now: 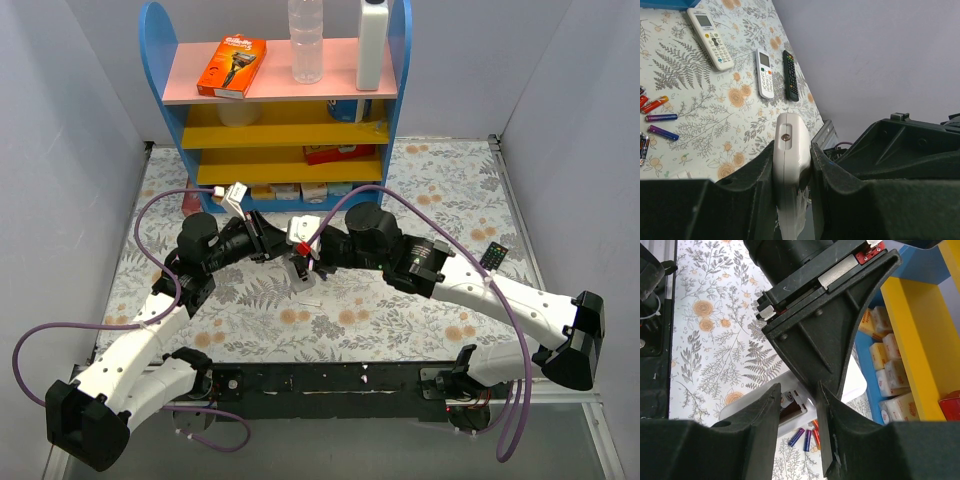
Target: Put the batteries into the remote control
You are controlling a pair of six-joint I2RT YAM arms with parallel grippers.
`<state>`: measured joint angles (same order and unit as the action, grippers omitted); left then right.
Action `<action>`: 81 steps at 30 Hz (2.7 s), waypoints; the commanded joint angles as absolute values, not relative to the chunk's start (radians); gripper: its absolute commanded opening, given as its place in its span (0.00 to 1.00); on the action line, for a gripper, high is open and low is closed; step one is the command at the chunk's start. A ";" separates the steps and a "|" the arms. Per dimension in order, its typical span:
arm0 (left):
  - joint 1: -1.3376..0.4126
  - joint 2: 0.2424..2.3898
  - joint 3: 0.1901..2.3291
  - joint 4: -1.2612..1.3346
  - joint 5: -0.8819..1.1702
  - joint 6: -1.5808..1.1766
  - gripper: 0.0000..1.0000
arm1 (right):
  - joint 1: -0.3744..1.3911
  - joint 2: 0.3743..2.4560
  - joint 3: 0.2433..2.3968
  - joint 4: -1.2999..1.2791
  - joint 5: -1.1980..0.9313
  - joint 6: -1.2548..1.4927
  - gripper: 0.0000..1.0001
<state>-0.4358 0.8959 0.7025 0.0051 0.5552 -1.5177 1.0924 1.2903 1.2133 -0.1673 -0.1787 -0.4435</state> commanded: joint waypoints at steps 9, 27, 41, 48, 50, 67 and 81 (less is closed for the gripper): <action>-0.439 0.882 0.746 0.038 0.534 -1.574 0.00 | 1.088 1.258 1.157 -0.112 -0.104 -0.443 0.41; -0.440 0.856 0.721 0.031 0.500 -1.634 0.00 | 1.088 1.232 1.109 -0.064 -0.063 -0.413 0.41; -0.440 0.882 0.741 0.009 0.540 -1.580 0.00 | 1.088 1.197 1.195 -0.106 -0.143 -0.410 0.47; -0.440 0.891 0.761 0.006 0.563 -1.552 0.00 | 1.088 1.190 1.226 -0.185 -0.172 -0.463 0.42; -0.439 0.894 0.767 -0.028 0.572 -1.539 0.00 | 1.088 1.192 1.236 -0.219 -0.173 -0.480 0.39; -0.440 0.910 0.795 -0.060 0.627 -1.503 0.00 | 1.086 1.196 1.216 -0.218 -0.158 -0.489 0.24; -0.439 0.908 0.802 -0.067 0.634 -1.499 0.00 | 1.086 1.227 1.224 -0.225 -0.199 -0.485 0.20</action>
